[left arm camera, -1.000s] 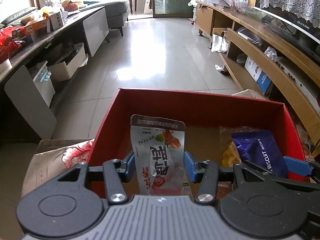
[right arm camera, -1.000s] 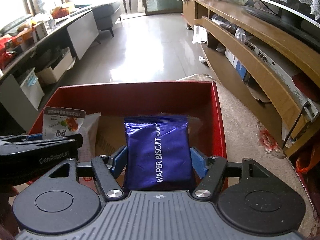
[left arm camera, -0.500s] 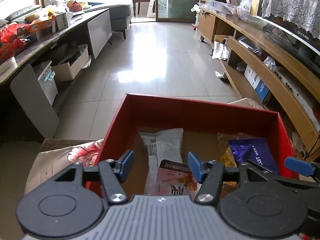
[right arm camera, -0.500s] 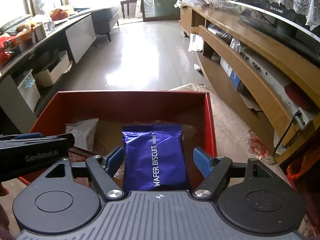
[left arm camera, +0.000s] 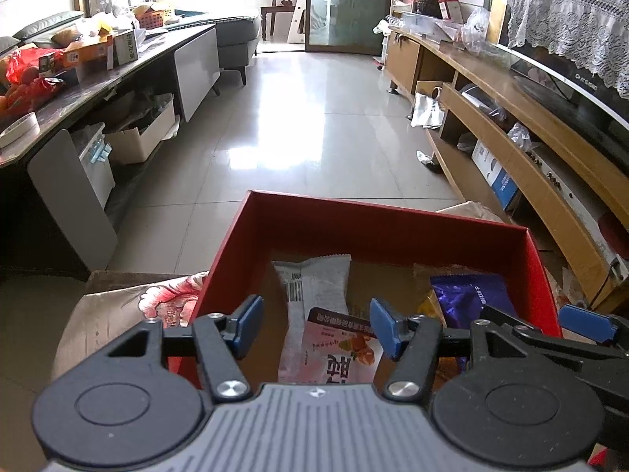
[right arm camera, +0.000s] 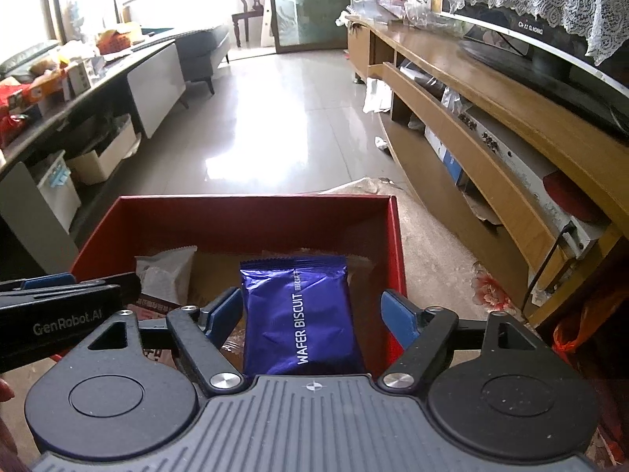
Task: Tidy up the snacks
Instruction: 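Withdraw both grippers from the red box toward the loose snacks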
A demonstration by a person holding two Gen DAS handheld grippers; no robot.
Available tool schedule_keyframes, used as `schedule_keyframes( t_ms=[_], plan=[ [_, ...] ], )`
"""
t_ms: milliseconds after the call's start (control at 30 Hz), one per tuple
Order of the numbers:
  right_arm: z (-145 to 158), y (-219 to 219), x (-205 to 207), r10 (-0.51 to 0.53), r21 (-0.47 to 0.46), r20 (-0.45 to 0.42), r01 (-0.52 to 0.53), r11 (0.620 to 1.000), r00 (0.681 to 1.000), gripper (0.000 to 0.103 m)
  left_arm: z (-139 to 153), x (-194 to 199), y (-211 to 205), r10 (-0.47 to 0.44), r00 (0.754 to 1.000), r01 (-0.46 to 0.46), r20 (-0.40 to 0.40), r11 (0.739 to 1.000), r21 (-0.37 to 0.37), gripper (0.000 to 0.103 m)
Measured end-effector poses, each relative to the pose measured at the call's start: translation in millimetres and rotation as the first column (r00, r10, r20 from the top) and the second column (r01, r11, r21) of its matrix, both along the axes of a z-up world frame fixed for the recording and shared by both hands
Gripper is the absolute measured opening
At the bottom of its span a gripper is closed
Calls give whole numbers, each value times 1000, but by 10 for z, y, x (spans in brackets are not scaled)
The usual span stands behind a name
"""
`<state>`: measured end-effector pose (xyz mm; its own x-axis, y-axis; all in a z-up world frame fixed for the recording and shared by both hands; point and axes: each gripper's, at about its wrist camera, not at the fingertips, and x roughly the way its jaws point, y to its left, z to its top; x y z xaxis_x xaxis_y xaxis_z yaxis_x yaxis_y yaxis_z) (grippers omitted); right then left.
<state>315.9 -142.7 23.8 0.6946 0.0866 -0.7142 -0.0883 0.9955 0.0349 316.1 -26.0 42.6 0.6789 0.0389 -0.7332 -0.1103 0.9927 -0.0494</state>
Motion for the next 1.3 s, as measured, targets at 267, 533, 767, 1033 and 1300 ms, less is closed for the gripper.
schedule_keyframes(
  t_ms=[267,533,767,1033,1300],
  plan=[
    [79,-33,-193,-4,-26,1,4,1000,1000,85,14,-275,108,4,1000,-4,-19,1000,-29,62],
    [44,-24,-448,8,-31,-36,-9,999,999,85,-128,-601,253,3,995,-13,-102,995,-100,62],
    [34,-36,-707,29,-44,-59,-32,999,998,86,-269,-902,181,-52,987,39,-153,996,-85,62],
    [-15,-183,-1017,17,-24,-99,-19,1000,995,86,-489,-1095,66,-165,962,150,-216,985,-87,64],
    [-23,-312,-1269,-7,8,-123,8,1000,992,86,-669,-1119,27,-222,942,196,-251,972,-126,67]
  ],
)
